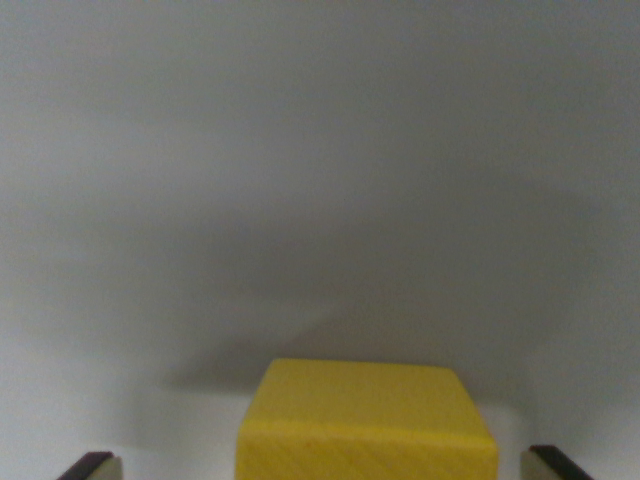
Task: Pick yellow cube
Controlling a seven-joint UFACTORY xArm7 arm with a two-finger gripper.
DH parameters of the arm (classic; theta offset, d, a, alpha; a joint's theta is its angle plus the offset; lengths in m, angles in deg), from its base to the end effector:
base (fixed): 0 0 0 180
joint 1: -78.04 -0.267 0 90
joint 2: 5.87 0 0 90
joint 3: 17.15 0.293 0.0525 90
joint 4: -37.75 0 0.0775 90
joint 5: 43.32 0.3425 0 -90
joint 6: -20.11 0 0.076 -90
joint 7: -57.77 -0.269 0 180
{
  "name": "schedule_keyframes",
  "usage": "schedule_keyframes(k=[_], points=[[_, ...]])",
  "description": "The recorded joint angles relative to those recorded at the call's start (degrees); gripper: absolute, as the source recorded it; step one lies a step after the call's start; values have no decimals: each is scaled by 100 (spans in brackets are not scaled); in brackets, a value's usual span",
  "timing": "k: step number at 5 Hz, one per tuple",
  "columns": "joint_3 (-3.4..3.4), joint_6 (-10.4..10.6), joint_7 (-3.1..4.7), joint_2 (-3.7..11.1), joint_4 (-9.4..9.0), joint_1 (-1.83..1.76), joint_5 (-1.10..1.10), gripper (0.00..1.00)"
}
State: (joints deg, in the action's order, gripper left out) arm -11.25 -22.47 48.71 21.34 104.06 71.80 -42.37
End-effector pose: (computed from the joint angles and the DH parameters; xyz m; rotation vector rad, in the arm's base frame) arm 0.5038 0.1166 0.0150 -3.0930 -0.0484 0.1056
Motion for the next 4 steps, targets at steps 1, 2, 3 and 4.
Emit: schedule_keyframes(k=[1,2,3,4], points=[[0,0,0,0,0,0,0,100],[0,0,0,0,0,0,0,100],[0,0,0,0,0,0,0,100],[0,-11,0,-3,8,0,0,100]])
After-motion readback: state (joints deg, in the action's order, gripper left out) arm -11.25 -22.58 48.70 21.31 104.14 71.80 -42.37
